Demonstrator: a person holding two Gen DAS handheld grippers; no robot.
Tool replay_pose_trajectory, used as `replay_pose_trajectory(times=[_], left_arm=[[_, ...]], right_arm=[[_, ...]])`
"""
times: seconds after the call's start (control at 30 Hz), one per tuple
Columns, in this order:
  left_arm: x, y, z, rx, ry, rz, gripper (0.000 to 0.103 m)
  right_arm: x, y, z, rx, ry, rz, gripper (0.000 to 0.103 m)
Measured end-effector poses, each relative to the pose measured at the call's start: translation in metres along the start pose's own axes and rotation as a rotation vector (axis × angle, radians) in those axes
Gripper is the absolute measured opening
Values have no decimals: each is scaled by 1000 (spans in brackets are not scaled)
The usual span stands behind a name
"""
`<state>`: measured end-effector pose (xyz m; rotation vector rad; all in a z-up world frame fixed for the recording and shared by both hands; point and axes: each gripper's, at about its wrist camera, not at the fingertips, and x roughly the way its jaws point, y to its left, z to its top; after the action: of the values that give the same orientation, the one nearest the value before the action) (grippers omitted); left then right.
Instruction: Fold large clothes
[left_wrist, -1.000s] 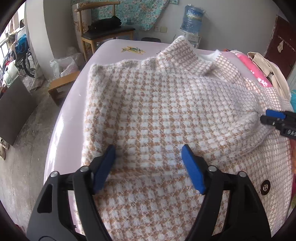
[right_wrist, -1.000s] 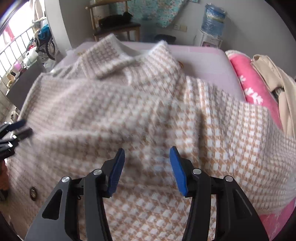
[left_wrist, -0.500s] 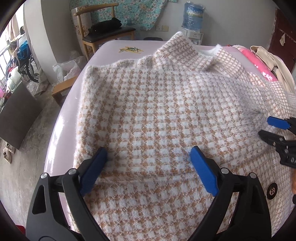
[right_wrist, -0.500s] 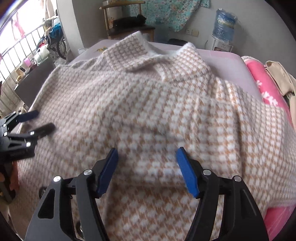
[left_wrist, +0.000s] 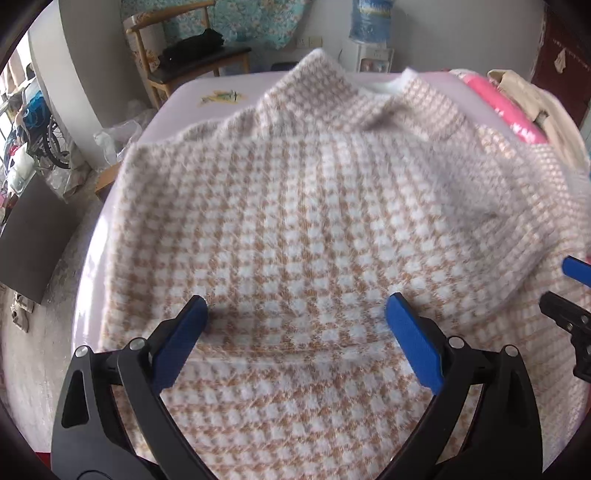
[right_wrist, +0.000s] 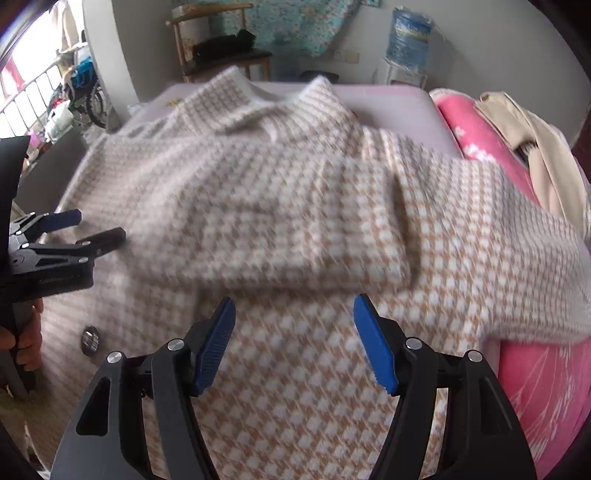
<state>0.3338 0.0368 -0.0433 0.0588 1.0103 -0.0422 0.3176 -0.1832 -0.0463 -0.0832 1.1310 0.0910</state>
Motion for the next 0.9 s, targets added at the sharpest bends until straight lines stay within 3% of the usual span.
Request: replay_pose_trajectory(times=[0.1, 0.17, 0.23, 0.57, 0.67, 0.77, 0.9], left_arm=[[1, 4, -3, -28, -17, -12, 96], [1, 4, -3, -21, -16, -8, 96], [1, 4, -3, -21, -16, -9, 96], [2, 4, -6, -9, -27, -15, 96], [1, 4, -8, 0, -42, -13, 96], [0, 5, -9, 3, -44, -20, 96], [0, 4, -9, 2, -46, -19, 96]], right_arm=[[13, -3, -11, 6, 23, -5, 76], [15, -5, -12, 10, 19, -31, 92], [19, -11, -13, 46, 41, -17, 97], [17, -15, -16, 32, 24, 8, 97], [-2, -27, -15, 74, 14, 16, 97], [-40, -56, -14, 117, -80, -19, 97], [-84, -139, -17, 285, -169, -32, 97]])
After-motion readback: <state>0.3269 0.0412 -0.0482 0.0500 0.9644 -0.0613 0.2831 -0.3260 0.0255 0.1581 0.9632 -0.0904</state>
